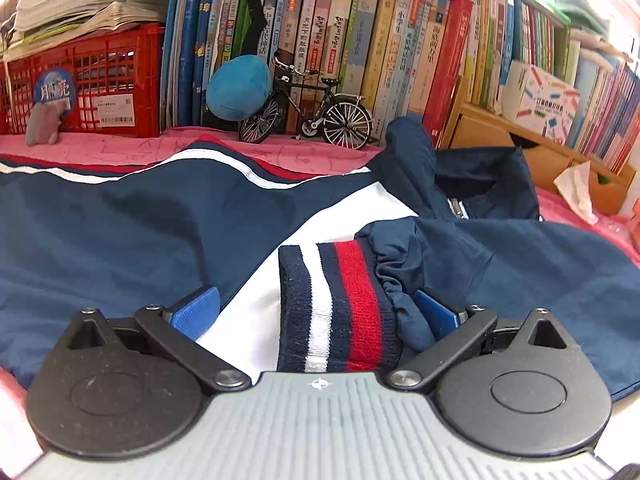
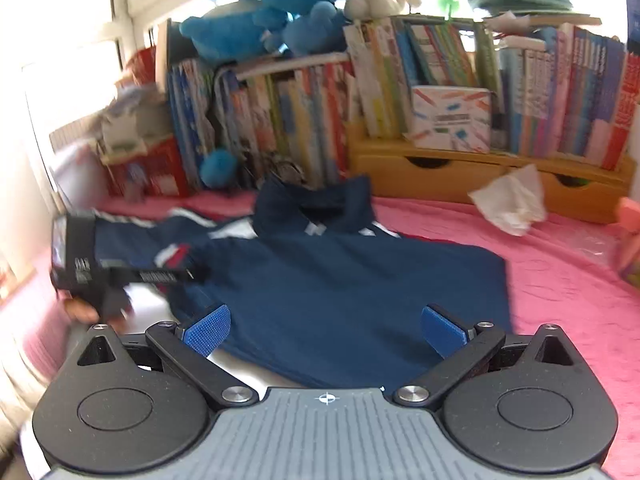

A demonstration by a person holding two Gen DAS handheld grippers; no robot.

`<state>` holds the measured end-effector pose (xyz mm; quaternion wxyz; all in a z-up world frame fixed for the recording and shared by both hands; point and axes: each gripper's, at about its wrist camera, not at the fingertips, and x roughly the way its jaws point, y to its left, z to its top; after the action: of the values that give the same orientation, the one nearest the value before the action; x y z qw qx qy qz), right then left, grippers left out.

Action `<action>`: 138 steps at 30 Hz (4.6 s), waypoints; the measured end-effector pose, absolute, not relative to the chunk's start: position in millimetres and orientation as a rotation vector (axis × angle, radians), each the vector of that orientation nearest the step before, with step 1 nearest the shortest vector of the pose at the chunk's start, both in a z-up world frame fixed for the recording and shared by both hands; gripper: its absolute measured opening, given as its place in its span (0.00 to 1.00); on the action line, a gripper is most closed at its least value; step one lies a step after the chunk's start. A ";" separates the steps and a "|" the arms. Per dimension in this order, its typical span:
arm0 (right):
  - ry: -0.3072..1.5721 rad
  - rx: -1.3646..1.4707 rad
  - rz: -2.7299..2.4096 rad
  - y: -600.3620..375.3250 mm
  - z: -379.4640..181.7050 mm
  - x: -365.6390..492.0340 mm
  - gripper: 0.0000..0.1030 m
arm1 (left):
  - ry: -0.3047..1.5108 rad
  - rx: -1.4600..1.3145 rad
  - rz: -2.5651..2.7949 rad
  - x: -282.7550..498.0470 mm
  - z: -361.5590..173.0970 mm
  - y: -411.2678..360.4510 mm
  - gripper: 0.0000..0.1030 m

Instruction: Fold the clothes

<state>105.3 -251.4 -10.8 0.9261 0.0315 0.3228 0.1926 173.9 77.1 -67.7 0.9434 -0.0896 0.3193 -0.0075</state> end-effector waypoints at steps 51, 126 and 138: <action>0.831 -0.022 0.219 -181.2 -61.3 176.2 0.98 | 0.687 -0.062 -0.063 176.6 -66.8 72.6 1.00; 0.710 -0.032 0.119 -181.7 -86.3 152.1 1.00 | 0.392 -0.358 0.560 170.0 14.7 351.1 0.03; 0.694 0.045 0.145 -192.9 -85.6 150.8 1.00 | 0.318 0.002 -0.067 122.7 52.9 79.3 0.05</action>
<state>150.8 -192.9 -85.6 0.9376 0.0219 0.3396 0.0712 122.7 79.3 52.9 0.9868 0.0011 0.1583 -0.0333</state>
